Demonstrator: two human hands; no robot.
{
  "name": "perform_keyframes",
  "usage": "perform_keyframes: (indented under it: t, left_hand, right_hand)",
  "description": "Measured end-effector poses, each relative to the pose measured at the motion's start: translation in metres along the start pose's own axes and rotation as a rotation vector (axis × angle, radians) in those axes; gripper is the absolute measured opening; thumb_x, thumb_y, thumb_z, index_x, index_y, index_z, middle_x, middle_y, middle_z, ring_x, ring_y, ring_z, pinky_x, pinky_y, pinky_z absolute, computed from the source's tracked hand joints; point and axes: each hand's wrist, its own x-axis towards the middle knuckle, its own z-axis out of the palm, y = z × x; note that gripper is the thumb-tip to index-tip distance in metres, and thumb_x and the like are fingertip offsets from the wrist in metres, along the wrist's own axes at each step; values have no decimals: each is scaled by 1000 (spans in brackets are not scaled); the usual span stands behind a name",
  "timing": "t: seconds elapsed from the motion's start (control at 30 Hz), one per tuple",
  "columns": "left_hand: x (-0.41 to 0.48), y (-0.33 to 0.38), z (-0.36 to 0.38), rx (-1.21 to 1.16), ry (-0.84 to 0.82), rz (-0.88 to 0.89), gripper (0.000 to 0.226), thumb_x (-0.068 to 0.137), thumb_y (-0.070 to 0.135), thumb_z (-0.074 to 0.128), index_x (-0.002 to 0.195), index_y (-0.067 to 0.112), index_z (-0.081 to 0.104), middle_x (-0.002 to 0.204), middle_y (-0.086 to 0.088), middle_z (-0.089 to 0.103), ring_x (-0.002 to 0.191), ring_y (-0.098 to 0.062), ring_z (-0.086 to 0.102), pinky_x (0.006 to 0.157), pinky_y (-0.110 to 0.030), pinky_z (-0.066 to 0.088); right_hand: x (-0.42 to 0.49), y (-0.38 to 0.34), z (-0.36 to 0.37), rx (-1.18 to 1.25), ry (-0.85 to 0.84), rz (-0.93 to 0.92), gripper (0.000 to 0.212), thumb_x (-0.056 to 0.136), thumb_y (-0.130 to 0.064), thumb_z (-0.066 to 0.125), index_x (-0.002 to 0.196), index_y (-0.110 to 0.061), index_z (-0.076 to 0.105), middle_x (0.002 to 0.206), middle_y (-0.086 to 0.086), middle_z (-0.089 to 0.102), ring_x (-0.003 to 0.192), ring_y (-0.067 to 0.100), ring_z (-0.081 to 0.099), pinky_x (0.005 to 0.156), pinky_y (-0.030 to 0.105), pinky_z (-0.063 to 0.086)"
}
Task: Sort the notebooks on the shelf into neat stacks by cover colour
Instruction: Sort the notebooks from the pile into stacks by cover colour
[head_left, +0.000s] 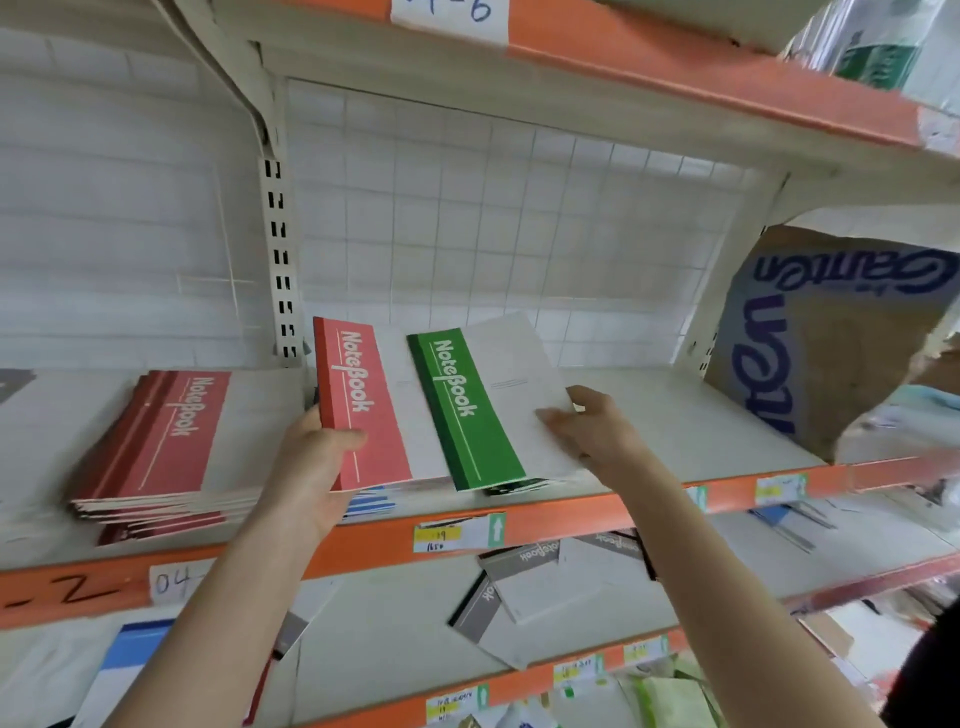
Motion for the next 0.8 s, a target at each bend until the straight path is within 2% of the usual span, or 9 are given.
perform_keyframes:
  t: [0.1, 0.17, 0.23, 0.3, 0.4, 0.5, 0.6, 0.73, 0.8]
  left_hand:
    - [2, 1, 5, -22, 28, 27, 32, 92, -6, 43, 113, 16, 54, 92, -2, 65, 81, -19, 61, 60, -31, 45]
    - [4, 0, 6, -15, 47, 36, 32, 92, -6, 43, 111, 17, 55, 91, -1, 65, 81, -19, 61, 59, -30, 44]
    - [4, 0, 7, -6, 59, 42, 31, 93, -6, 43, 108, 18, 55, 90, -1, 64, 80, -18, 61, 59, -30, 44]
    - [4, -1, 8, 2, 64, 42, 30, 93, -5, 43, 107, 18, 56, 90, 0, 65, 80, -18, 61, 60, -30, 44]
    - [7, -3, 9, 24, 59, 43, 31, 92, -5, 45, 110, 17, 56, 92, -1, 66, 82, -19, 61, 60, -31, 45]
    - [10, -4, 9, 39, 61, 50, 32, 91, -5, 49, 113, 17, 57, 92, -1, 66, 83, -20, 62, 60, -31, 45]
    - [11, -6, 10, 53, 52, 54, 34, 89, -6, 52, 116, 14, 57, 95, -3, 67, 85, -22, 63, 62, -31, 46]
    - [13, -10, 4, 54, 30, 63, 44, 83, -10, 57, 119, 14, 56, 99, -4, 68, 88, -24, 64, 65, -33, 49]
    - [13, -11, -1, 73, 23, 66, 46, 82, -10, 57, 121, 14, 54, 104, -7, 67, 95, -27, 64, 70, -36, 50]
  right_hand:
    - [19, 3, -29, 34, 104, 0, 12, 87, -4, 62, 80, -13, 58, 84, 12, 58, 70, 21, 53, 69, 33, 42]
    - [28, 5, -42, -7, 154, 2, 6, 88, -2, 60, 87, -7, 57, 78, 11, 56, 59, 16, 53, 57, 22, 43]
    - [36, 9, -49, -93, 183, 17, 8, 89, 0, 57, 95, -3, 56, 78, 9, 55, 62, 18, 55, 46, 18, 41]
    - [43, 13, -50, -178, 192, 43, 15, 88, 2, 55, 102, 5, 59, 88, 12, 55, 79, 24, 52, 54, 24, 39]
    - [51, 18, -45, -303, 189, 68, 22, 85, 2, 55, 103, 12, 61, 89, 12, 54, 82, 24, 50, 61, 28, 37]
    - [52, 16, -36, -589, 180, 70, 25, 85, -8, 55, 105, 4, 60, 89, 13, 56, 81, 26, 52, 63, 26, 36]
    - [50, 18, -27, -839, 168, 71, 29, 90, -18, 50, 111, 2, 53, 107, 16, 59, 101, 31, 56, 71, 27, 37]
    - [45, 23, -17, -1021, 219, 9, 33, 92, -23, 44, 118, -4, 49, 123, 18, 50, 118, 34, 41, 92, 35, 36]
    - [39, 19, -12, -1049, 222, -22, 39, 93, -27, 45, 127, -8, 45, 129, 17, 43, 122, 35, 35, 96, 38, 35]
